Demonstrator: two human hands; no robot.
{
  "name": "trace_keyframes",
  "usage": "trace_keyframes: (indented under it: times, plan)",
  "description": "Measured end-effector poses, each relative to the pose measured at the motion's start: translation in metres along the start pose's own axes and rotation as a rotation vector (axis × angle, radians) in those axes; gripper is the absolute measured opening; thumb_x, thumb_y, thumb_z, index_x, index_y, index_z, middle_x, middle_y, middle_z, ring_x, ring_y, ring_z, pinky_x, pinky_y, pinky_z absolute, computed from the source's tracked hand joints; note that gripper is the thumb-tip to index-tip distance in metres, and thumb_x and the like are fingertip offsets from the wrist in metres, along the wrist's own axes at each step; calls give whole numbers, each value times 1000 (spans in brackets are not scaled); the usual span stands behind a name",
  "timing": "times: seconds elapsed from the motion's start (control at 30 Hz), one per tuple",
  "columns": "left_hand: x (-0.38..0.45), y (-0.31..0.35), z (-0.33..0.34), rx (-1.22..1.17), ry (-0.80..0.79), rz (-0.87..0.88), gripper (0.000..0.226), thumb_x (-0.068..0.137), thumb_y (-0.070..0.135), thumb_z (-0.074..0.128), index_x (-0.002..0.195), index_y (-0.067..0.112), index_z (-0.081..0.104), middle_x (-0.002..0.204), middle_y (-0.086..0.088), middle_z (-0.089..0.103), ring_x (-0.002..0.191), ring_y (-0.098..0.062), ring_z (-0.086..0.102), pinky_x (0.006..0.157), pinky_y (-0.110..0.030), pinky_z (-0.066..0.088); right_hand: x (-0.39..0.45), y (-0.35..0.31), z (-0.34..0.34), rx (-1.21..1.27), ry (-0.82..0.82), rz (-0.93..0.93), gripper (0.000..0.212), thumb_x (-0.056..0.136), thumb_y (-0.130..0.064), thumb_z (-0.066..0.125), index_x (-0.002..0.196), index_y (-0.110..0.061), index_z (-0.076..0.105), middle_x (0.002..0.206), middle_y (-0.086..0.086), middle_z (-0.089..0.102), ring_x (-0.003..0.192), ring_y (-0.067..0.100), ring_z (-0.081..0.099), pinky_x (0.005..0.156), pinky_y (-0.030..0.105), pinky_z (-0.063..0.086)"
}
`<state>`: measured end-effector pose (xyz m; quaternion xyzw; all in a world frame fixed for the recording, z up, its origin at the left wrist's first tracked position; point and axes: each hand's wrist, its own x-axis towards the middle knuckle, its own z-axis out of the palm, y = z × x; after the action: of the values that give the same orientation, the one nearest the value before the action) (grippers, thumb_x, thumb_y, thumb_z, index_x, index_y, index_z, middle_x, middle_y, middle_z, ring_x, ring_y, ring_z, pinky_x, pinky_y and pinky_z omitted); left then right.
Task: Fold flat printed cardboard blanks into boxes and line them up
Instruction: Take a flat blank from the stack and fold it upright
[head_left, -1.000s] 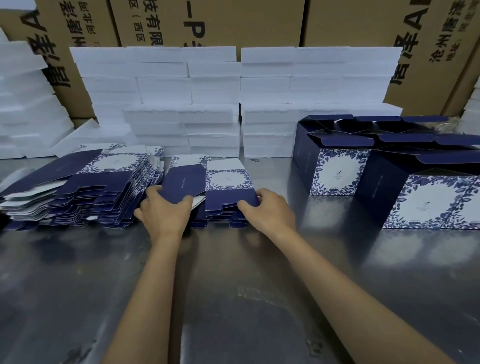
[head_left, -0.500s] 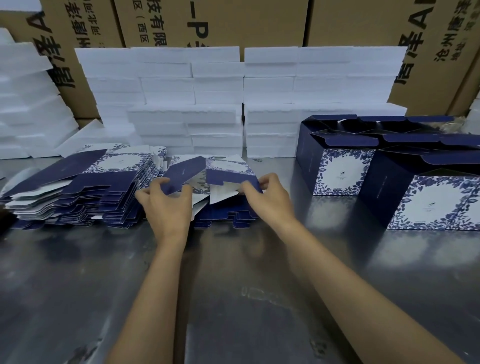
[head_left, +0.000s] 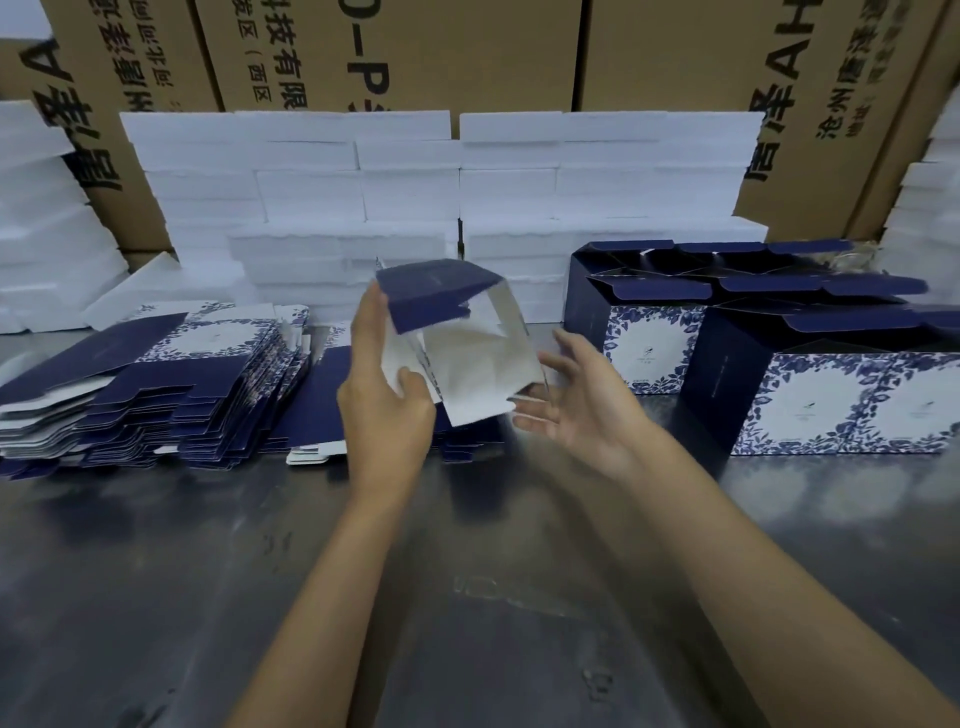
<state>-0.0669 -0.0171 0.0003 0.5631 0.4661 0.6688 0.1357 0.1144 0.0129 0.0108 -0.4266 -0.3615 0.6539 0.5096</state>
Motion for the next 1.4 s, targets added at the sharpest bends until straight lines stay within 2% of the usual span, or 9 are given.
trace_keyframes:
  times: [0.17, 0.33, 0.47, 0.6, 0.8, 0.9, 1.0, 1.17, 1.4]
  plan:
    - [-18, 14, 21, -75, -167, 25, 85, 80, -17, 40, 142, 40, 49, 132, 30, 60, 77, 8, 61, 59, -12, 41, -14, 8, -44, 62, 20, 23, 61, 100, -59, 44, 123, -5, 62, 118, 20, 53, 110, 35, 56, 116, 49, 39]
    - [-32, 20, 33, -5, -356, 102, 74, 79, -18, 40, 127, 33, 65, 122, 17, 68, 116, 4, 59, 95, -16, 47, -21, 20, -80, 120, -107, 65, 77, 97, -73, 36, 137, -15, 65, 136, 11, 66, 120, 28, 65, 102, 40, 49]
    - [-37, 15, 34, 135, -450, 96, 66, 80, -14, 43, 119, 31, 71, 117, 9, 66, 110, -2, 60, 101, -25, 47, -21, 21, -91, 14, -10, 57, 50, 94, -52, 65, 133, -21, 67, 123, 5, 74, 98, 19, 75, 79, 34, 59]
    - [-32, 5, 32, 240, -608, -3, 39, 86, 12, 60, 108, 41, 72, 104, 19, 67, 98, -1, 60, 91, -29, 50, -16, 22, -97, -14, 24, 33, 38, 99, -22, 64, 137, -20, 61, 122, 7, 74, 105, 25, 74, 95, 44, 58]
    - [-6, -22, 20, 192, -243, -121, 52, 85, 7, 69, 131, 28, 59, 128, 18, 51, 125, -8, 44, 109, -34, 39, -18, 25, -96, 4, -20, -42, 39, 100, -13, 62, 136, -28, 60, 125, 5, 73, 112, 29, 72, 91, 47, 60]
    - [6, -34, 8, -91, -301, -514, 82, 80, 13, 83, 145, 31, 37, 121, 13, 62, 115, -11, 62, 92, -28, 49, -20, 27, -92, 37, -55, -74, 39, 101, -14, 61, 137, -27, 59, 127, 4, 72, 113, 28, 71, 88, 44, 62]
    - [10, -46, 0, -406, -418, -746, 71, 74, 7, 84, 137, 18, 52, 110, -3, 76, 102, -23, 73, 88, -43, 59, -23, 25, -91, 69, -80, -89, 37, 98, -12, 62, 132, -26, 65, 125, 6, 73, 110, 29, 73, 83, 43, 63]
    - [13, -52, -9, -483, -544, -745, 72, 65, 6, 84, 130, 14, 55, 116, -13, 74, 102, -31, 73, 77, -40, 62, -27, 20, -95, 10, -95, -93, 23, 88, -12, 68, 101, -26, 80, 115, 7, 77, 95, 26, 76, 73, 37, 62]
    - [10, -44, -8, -492, -550, -699, 61, 75, 13, 84, 130, 20, 60, 114, -10, 74, 100, -33, 73, 74, -42, 60, -28, 25, -92, -62, -66, -147, 38, 95, -7, 66, 129, -24, 64, 122, 5, 75, 109, 28, 73, 90, 41, 60]
